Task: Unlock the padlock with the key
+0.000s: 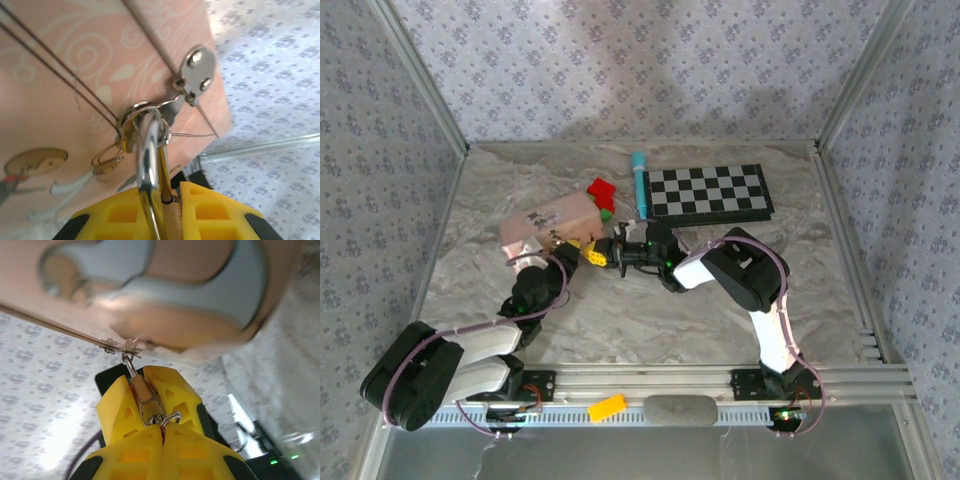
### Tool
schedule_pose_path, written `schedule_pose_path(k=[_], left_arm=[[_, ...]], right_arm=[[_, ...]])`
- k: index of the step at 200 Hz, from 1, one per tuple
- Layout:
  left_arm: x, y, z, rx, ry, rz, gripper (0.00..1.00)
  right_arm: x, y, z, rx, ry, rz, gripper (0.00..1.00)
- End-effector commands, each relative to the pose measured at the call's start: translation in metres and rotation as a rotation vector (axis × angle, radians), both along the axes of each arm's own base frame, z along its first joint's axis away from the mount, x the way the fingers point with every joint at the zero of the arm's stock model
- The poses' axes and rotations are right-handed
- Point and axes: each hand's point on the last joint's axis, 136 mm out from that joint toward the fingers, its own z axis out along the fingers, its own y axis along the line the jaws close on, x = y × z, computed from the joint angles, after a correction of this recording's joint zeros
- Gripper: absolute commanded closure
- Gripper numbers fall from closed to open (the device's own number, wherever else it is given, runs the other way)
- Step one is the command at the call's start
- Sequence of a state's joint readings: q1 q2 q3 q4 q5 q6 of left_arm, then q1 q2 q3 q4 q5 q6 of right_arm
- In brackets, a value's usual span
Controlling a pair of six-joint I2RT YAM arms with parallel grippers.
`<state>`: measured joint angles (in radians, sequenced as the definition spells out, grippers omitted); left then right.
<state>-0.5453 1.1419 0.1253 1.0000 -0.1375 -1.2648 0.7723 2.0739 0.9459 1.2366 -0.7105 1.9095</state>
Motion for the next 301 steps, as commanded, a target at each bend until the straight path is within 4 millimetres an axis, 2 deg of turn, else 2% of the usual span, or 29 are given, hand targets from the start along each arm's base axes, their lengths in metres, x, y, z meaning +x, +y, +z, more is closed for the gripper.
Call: schedule_pose_path(k=[1,14,32,63,87,111,139,170,195,210,225,245,265,301], left_arm=[[-0.019,-0.03,0.015,0.058,-0.127,-0.211,1.0],[-0.02,-0.031,0.016,0.075,-0.143,-0.219,1.0],[-0.019,-0.031,0.018,0.077,-0.161,-0.22,1.0],[-0.015,-0.033,0.018,0.061,-0.158,-0.223,1.0],[-0.009,-0.031,0.013,0.055,-0.128,-0.2,1.0],[-0.003,-0.028,0.011,0.068,-0.087,-0.16,1.0],[-0.001,-0.023,0.019,0.113,-0.076,-0.104,1.0],[-0.004,-0.004,0.017,0.132,-0.029,-0.019,1.0],[-0.007,0.005,0.013,0.132,0.008,0.026,1.0],[-0.008,0.009,0.007,0.129,0.043,0.049,1.0],[-0.009,0.012,0.0,0.147,0.084,0.064,1.0],[-0.009,0.013,-0.013,0.207,0.147,0.067,1.0],[-0.012,0.015,-0.034,0.261,0.224,0.064,1.0],[-0.027,0.014,-0.067,0.324,0.338,0.056,1.0]], right_arm=[[0.006,-0.004,0.07,0.192,0.057,0.01,1.0],[0.008,-0.009,0.074,0.204,0.092,-0.011,1.0],[0.014,-0.015,0.068,0.2,0.138,-0.045,1.0],[0.016,-0.013,0.062,0.194,0.145,-0.053,1.0],[0.017,-0.01,0.066,0.191,0.06,-0.046,1.0],[0.02,-0.011,0.051,0.159,-0.002,-0.082,1.0],[0.02,-0.012,0.039,0.125,-0.086,-0.123,1.0],[0.022,-0.017,0.023,0.07,-0.16,-0.177,0.87],[0.019,-0.012,0.026,0.078,-0.201,-0.18,0.8],[0.013,-0.006,0.029,0.081,-0.22,-0.159,0.73],[0.009,-0.005,0.021,0.043,-0.232,-0.147,0.71],[0.006,-0.016,-0.005,-0.076,-0.258,-0.157,0.71],[0.001,-0.03,-0.032,-0.219,-0.302,-0.141,0.7],[-0.01,-0.048,-0.059,-0.405,-0.388,-0.076,0.7]])
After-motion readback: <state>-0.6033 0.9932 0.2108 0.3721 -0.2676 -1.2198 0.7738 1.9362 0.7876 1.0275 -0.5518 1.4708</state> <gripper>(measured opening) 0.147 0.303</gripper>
